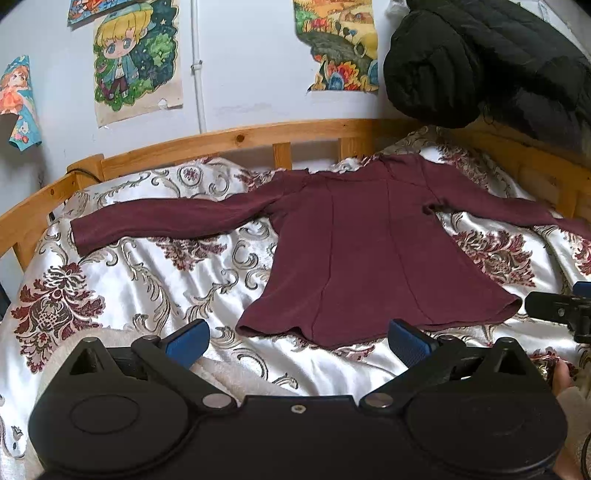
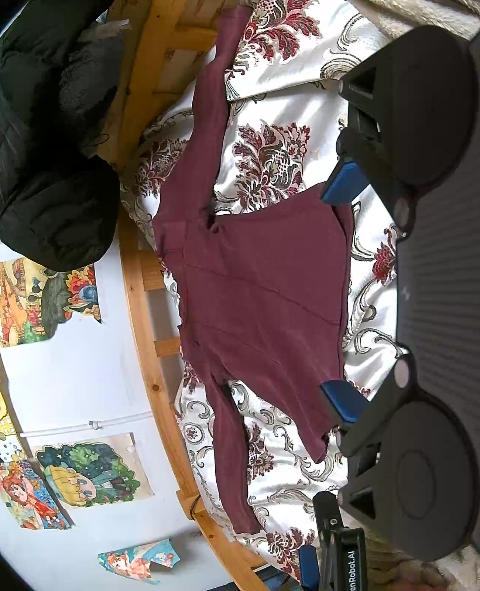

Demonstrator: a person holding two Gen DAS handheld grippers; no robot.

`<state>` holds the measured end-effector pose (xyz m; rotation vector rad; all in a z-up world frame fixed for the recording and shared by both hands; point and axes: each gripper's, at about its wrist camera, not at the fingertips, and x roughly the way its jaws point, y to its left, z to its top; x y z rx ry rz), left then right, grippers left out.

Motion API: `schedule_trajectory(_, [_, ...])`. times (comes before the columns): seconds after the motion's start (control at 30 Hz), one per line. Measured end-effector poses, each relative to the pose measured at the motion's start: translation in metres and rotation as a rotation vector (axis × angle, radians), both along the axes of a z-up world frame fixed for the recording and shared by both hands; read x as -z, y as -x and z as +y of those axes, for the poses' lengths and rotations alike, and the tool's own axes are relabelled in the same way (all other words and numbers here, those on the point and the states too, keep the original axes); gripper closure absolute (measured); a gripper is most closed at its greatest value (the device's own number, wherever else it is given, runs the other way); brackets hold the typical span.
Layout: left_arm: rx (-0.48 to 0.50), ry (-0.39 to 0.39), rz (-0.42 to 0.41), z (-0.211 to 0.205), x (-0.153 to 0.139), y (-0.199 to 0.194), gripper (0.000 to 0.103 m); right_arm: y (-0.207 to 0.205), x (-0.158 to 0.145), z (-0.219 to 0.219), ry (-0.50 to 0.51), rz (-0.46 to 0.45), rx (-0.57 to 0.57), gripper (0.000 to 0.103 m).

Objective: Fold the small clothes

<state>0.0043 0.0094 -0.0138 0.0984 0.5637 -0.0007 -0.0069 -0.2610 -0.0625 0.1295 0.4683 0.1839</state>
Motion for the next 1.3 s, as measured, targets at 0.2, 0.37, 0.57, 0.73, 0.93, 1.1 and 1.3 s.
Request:
schedule_trajectory(0.2, [0.0, 0.002, 0.084, 0.001, 0.003, -0.013, 0.001, -0.013, -0.002, -0.003, 0.008, 0.108, 0.045, 0.0])
schedule_trajectory(0.37, [0.037, -0.013, 0.155, -0.005, 0.006, -0.025, 0.001, -0.02, 0.002, -0.008, -0.007, 0.158, 0.053, 0.0])
schedule_trajectory(0.57, [0.125, -0.061, 0.253, -0.019, 0.011, -0.047, 0.001, -0.038, 0.006, -0.016, -0.021, 0.22, 0.085, 0.0])
schedule_trajectory(0.73, [0.178, -0.094, 0.286, -0.033, 0.012, -0.067, 0.001, -0.055, 0.006, -0.03, -0.055, 0.267, 0.12, 0.0])
schedule_trajectory(0.93, [0.211, -0.084, 0.338, -0.047, 0.008, -0.111, 0.001, -0.082, 0.003, -0.051, -0.089, 0.328, 0.175, 0.0])
schedule_trajectory(1.1, [0.239, -0.128, 0.359, -0.062, 0.007, -0.148, 0.001, -0.108, -0.003, -0.072, -0.065, 0.33, 0.223, 0.0])
schedule_trajectory(1.3, [0.239, -0.149, 0.337, -0.071, 0.009, -0.192, 0.001, -0.137, -0.004, -0.095, -0.059, 0.385, 0.301, 0.0])
